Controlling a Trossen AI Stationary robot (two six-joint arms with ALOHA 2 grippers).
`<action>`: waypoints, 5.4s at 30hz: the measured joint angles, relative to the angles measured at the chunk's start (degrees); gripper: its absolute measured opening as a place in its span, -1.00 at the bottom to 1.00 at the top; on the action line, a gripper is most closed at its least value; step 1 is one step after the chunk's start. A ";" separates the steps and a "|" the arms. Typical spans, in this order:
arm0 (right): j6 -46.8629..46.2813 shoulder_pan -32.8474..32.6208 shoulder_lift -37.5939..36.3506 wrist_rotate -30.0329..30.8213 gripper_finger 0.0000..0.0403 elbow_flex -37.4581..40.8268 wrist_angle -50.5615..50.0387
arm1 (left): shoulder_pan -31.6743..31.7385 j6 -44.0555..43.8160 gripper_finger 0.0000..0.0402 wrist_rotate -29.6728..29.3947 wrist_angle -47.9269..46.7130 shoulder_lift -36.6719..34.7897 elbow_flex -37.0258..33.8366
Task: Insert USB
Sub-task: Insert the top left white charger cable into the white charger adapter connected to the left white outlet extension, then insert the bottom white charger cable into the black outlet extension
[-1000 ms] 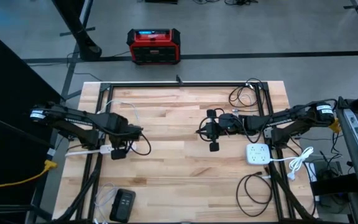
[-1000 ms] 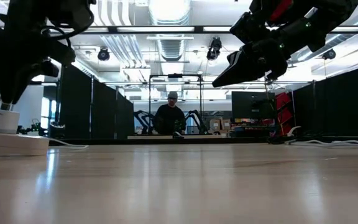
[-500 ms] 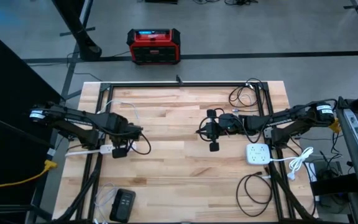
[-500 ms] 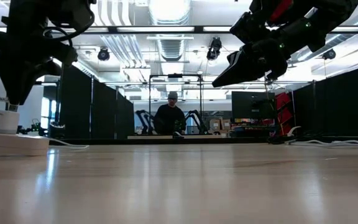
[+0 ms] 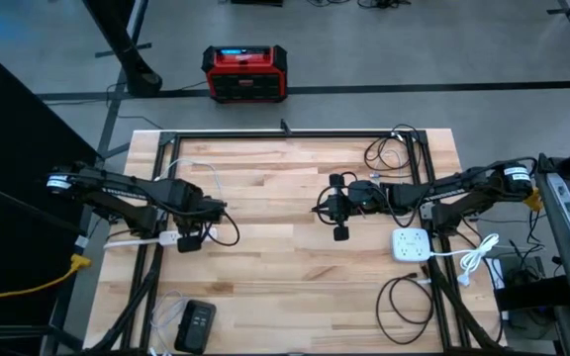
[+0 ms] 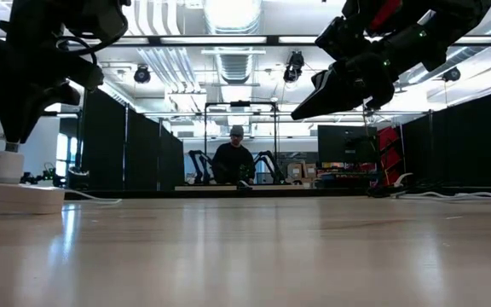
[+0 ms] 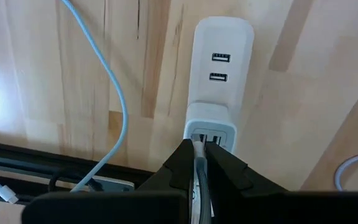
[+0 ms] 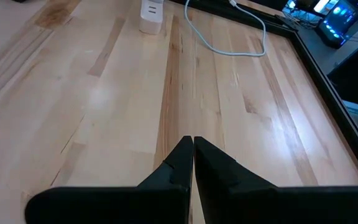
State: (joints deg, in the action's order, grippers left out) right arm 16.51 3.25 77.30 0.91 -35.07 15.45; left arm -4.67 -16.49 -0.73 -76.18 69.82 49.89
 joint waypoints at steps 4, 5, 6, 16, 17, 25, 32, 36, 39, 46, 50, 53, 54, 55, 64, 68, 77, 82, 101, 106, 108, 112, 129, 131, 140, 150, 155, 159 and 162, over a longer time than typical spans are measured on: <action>0.09 0.00 -0.02 0.00 -1.00 0.00 0.02 | -0.02 0.35 -0.93 0.17 -0.39 -0.41 0.00; 0.07 -0.01 -0.01 0.00 -1.00 0.00 0.00 | -0.02 0.53 -0.93 0.17 -0.37 -0.43 -0.01; 0.04 0.00 0.00 0.00 -1.00 0.00 0.02 | -0.02 0.80 -0.93 0.22 -0.37 -0.43 -0.11; 0.06 0.00 0.00 0.00 -1.00 0.00 0.04 | -0.02 1.82 -0.93 0.31 0.50 -0.54 -0.46; 0.07 -0.01 0.00 0.00 -1.00 0.00 0.04 | -0.02 2.22 -0.93 0.61 0.79 -0.54 -0.47; 0.17 0.00 0.00 0.00 -1.00 0.00 0.25 | 0.00 3.41 -0.93 1.44 1.58 -0.54 -0.50; 0.01 -0.01 0.00 0.00 -1.00 0.00 0.23 | -0.02 4.04 -0.93 1.34 1.69 -0.53 -1.24; 0.00 -0.01 0.00 0.00 -1.00 0.00 0.16 | 0.00 4.50 -0.93 1.40 2.47 -0.65 -2.83; 0.00 -0.02 -0.02 -0.02 -1.00 -0.02 0.02 | 0.00 4.61 -0.93 1.43 2.99 -0.58 -3.42; -0.04 0.00 0.00 0.00 -1.00 -0.07 0.38 | -0.02 6.61 -0.93 1.36 4.22 -0.46 -4.57; -0.04 -0.02 0.00 -0.02 -1.00 -0.07 0.41 | -0.02 4.13 -0.93 1.23 3.79 -0.25 -3.97; -0.04 0.00 0.00 -0.01 -1.00 -0.04 0.42 | -0.02 3.44 -0.89 1.25 3.10 -0.30 -2.50; -0.04 -0.02 0.00 -0.02 -1.00 -0.04 0.42 | -0.02 3.29 -0.83 1.25 2.62 -0.28 -1.84; -0.04 -0.02 0.00 -0.02 -1.00 -0.04 0.29 | -0.02 3.12 -0.75 1.25 2.59 -0.35 -1.18; -1.59 -0.13 0.00 -1.39 -1.00 -0.04 0.24 | -0.02 1.98 -0.04 1.27 -7.77 -0.47 0.05; -1.60 -0.26 0.00 -1.41 -1.00 -0.04 0.15 | -0.02 1.79 0.15 1.29 -13.35 -0.39 1.24; -3.67 -0.27 0.00 -1.42 -1.00 -0.04 -0.29 | -0.02 -4.30 0.23 1.47 -13.82 -0.65 7.71; -5.57 -0.75 0.00 -1.44 -1.00 -0.04 -0.73 | -0.11 -18.91 0.11 8.47 -13.74 -0.79 11.72; -11.99 -5.31 0.00 -1.41 -1.00 -0.01 -6.72 | -21.93 -68.85 -0.46 27.33 -9.90 -0.84 11.57; -13.55 -6.53 0.00 -1.42 -1.00 0.00 -7.60 | -38.89 -89.10 -0.50 21.51 7.01 -0.79 11.89; -13.59 -6.86 0.00 -1.40 -1.00 0.00 -7.46 | -44.94 -97.41 -0.50 14.33 12.70 -0.14 11.89; -13.80 -7.02 0.00 -1.38 -1.00 0.00 -7.41 | -54.31 -109.20 -0.46 2.53 20.12 3.01 11.89; -16.59 -7.17 0.00 -1.38 -1.00 0.00 -7.45 | -58.81 -113.05 -0.46 10.25 38.00 25.83 12.02; -16.59 -7.17 0.00 -1.38 -1.00 0.00 -7.41 | -59.08 -111.99 -0.46 13.20 41.65 26.45 12.02; -16.98 -7.15 0.00 -1.38 -1.00 0.00 -7.02 | -61.64 -111.53 -0.48 23.82 43.88 26.73 12.02; -16.92 -7.26 0.00 -1.36 -1.00 0.00 -7.02 | -63.33 -111.73 -0.48 24.24 42.72 30.92 11.80; -16.64 -7.36 0.00 -1.36 -1.00 0.00 -7.04 | -63.30 -111.08 -0.48 23.58 42.84 33.50 11.82; -16.52 -7.37 0.00 -1.33 -1.00 0.00 -7.00 | -63.15 -111.10 -0.48 19.90 40.99 34.29 11.74; -16.72 -7.48 0.00 -1.31 -1.00 0.00 -7.02 | -62.85 -111.66 -0.48 16.89 37.91 34.18 11.80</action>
State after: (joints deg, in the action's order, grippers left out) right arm -0.21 -4.23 77.30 -0.40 -35.07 8.43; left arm -67.51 -128.15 16.16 -38.27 104.00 61.69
